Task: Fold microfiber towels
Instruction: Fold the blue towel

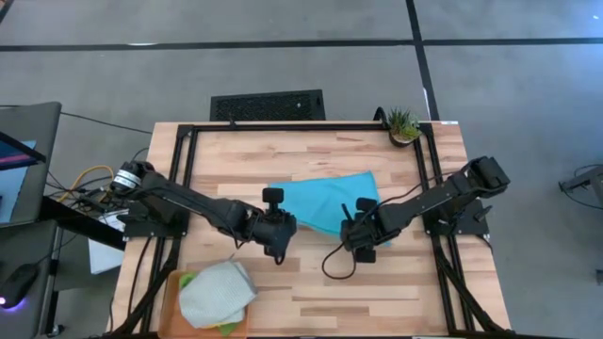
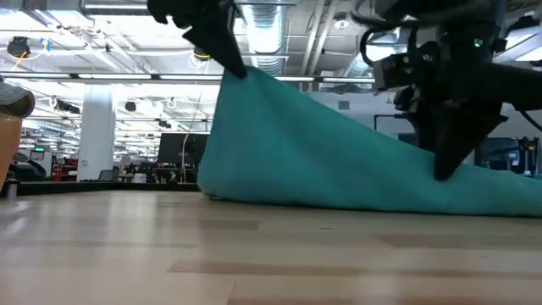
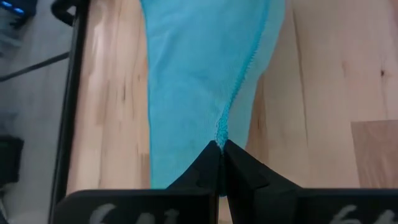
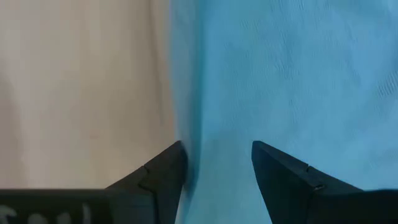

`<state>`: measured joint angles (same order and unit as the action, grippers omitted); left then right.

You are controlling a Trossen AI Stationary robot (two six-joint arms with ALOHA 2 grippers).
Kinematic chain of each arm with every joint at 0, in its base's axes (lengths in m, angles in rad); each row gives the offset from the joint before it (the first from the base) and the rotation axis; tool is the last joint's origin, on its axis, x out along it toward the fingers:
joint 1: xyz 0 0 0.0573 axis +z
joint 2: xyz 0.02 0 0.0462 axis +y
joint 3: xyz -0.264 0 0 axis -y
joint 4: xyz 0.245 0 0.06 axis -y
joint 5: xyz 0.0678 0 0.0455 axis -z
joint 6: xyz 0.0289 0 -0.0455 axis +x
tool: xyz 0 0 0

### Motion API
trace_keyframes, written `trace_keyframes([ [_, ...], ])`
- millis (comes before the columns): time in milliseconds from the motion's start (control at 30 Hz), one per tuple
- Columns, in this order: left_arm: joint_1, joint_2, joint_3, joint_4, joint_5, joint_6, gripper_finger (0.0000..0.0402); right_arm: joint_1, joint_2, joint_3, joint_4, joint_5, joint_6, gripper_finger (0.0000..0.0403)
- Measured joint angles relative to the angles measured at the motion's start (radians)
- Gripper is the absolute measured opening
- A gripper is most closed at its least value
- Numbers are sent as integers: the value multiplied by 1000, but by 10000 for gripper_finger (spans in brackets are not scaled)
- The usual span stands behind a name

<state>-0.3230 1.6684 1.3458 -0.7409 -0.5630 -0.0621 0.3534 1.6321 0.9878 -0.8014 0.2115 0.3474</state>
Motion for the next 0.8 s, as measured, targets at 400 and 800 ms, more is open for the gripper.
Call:
trace_keyframes([
  [400,-24,-15,76,-132,-79,-70,0,4,111,-29,16,-5,45,211],
  [800,-24,-44,100,-214,-67,-123,0,66,116,-28,-59,-30,132,211],
])
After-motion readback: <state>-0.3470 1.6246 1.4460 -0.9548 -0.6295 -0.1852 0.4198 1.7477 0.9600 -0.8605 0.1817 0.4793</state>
